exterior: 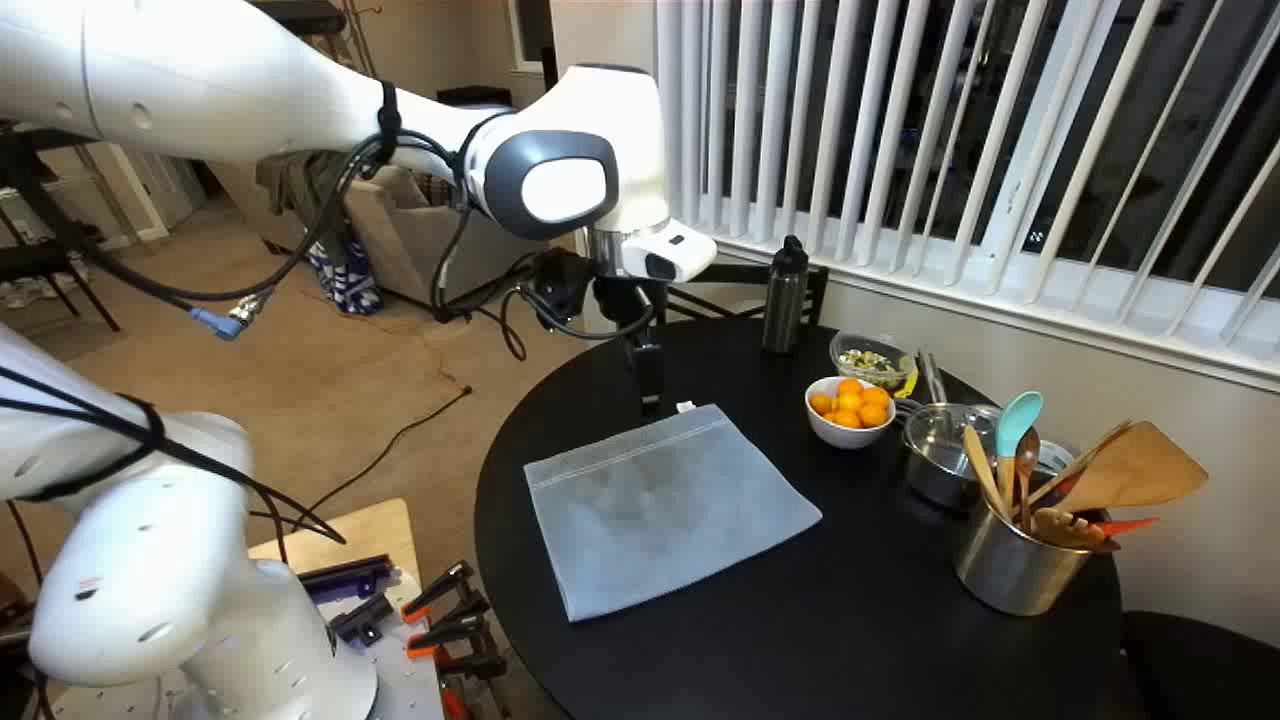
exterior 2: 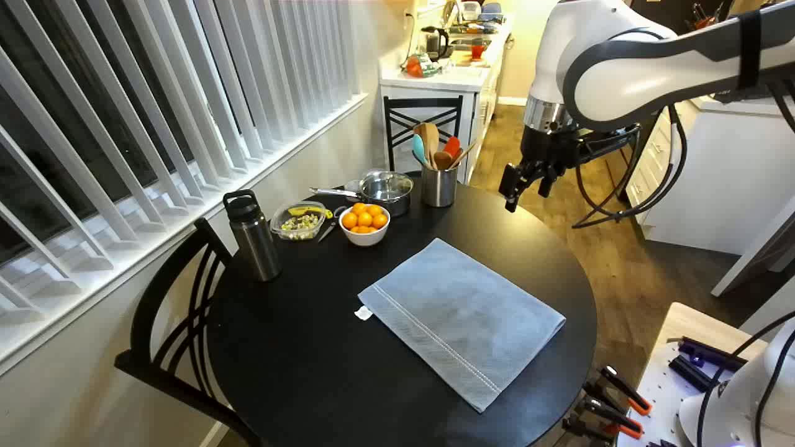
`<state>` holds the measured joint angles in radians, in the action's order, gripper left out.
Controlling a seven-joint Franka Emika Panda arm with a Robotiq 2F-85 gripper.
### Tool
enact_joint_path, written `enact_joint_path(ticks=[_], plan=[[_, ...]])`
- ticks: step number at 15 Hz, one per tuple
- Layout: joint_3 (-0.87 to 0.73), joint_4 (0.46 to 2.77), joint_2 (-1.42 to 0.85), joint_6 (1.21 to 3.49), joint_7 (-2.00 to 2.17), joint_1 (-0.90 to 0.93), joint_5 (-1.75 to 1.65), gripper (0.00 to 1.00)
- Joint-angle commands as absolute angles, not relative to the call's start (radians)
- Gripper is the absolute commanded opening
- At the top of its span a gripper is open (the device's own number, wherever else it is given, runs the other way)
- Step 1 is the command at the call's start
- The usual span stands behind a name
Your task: Fold the towel
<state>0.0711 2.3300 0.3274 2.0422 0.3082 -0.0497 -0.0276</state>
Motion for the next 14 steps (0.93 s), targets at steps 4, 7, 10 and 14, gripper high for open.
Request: enact_joint_path(ticks=[4,7,10,14], plan=[[0.065,2.328,0.327,2.04,0.31,-0.043,-0.03,1.0],[0.065,2.328,0.327,2.04,0.31,-0.043,-0.03,1.0],[-0.071,2.345,0.266,2.109,0.017,0.001,0.057,1.0],[-0.162,2.308,0.094,2.142,-0.274,-0.003,0.133,1.0]])
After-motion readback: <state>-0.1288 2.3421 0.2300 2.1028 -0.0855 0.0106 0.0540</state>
